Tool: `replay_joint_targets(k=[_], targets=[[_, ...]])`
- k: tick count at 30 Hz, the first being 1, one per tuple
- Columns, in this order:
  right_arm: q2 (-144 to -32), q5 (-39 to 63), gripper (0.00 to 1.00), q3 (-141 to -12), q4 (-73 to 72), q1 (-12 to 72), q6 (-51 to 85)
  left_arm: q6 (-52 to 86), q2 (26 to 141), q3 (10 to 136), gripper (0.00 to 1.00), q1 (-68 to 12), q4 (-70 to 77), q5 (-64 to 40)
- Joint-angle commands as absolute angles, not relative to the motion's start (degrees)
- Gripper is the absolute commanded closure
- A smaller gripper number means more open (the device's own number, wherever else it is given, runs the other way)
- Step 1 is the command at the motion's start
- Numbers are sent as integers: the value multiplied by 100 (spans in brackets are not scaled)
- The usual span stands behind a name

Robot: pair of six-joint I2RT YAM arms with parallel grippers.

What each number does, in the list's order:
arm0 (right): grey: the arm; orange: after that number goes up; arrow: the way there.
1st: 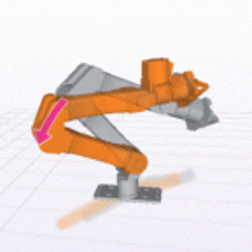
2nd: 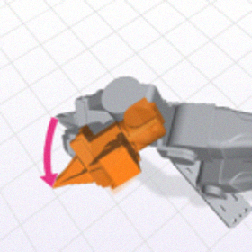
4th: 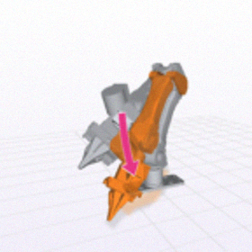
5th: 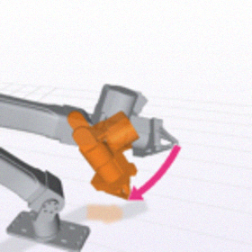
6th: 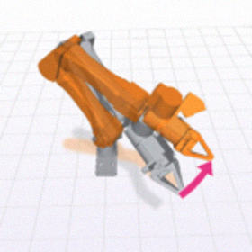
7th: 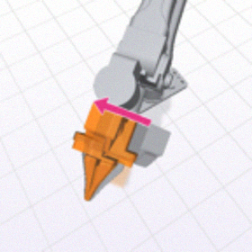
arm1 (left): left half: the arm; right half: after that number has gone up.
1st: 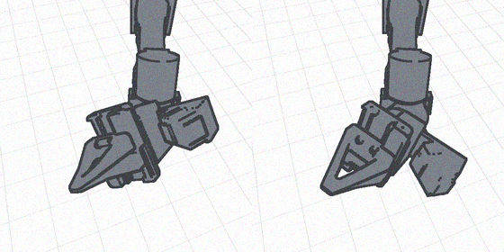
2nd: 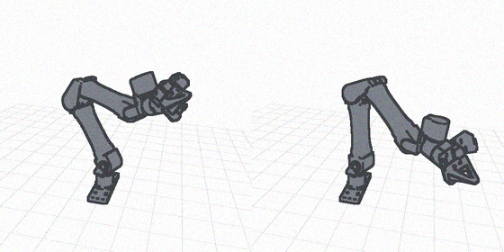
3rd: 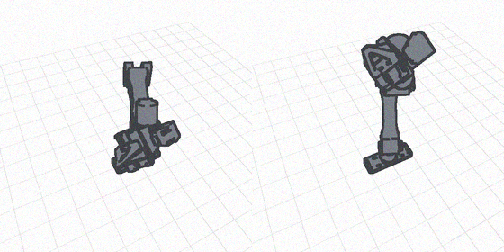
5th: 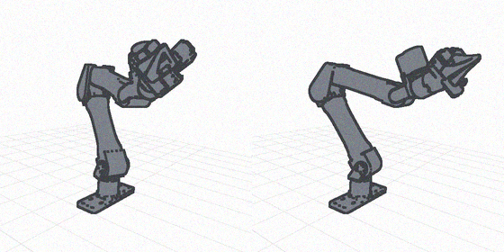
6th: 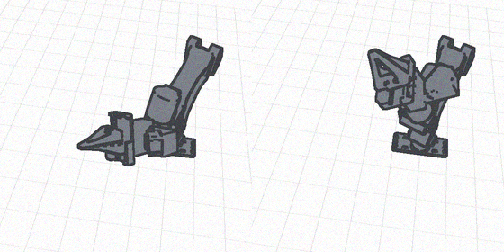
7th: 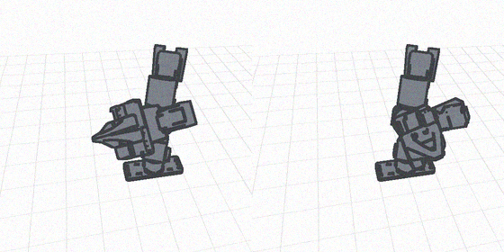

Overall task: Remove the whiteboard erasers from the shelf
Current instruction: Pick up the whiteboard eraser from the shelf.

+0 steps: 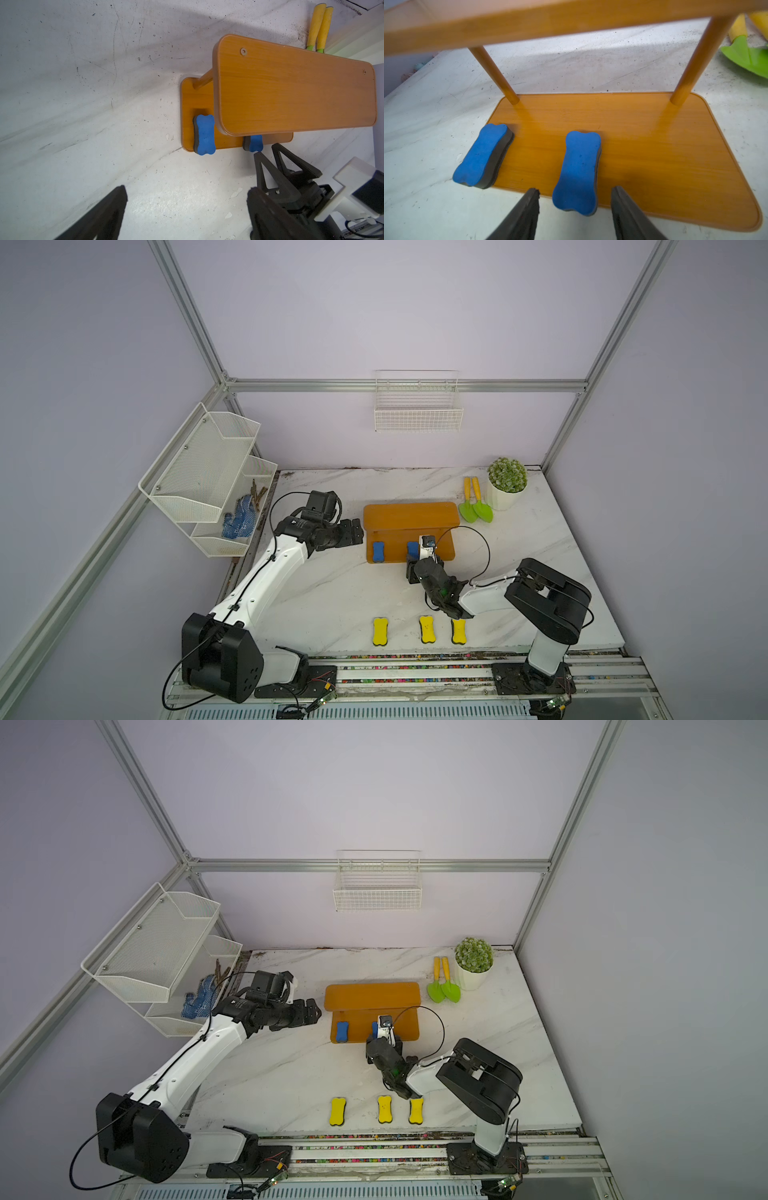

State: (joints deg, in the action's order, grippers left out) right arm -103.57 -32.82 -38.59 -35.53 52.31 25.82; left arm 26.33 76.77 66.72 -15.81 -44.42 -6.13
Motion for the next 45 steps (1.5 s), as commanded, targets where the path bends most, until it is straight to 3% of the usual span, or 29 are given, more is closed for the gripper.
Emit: replay_joint_targets(k=[1, 33, 45], targets=[[-10447, -3516, 40, -3929, -3854, 5299, 2487, 2496, 7524, 6611, 6, -1548, -4347, -708], [-11346, -3982, 44, -4323, -4500, 5348, 2109, 2470, 7541, 6588, 6, -1512, -4375, -676], [-11551, -3932, 52, -4359, -4431, 5298, 2092, 2470, 7589, 6596, 6, -1489, -4382, -686]])
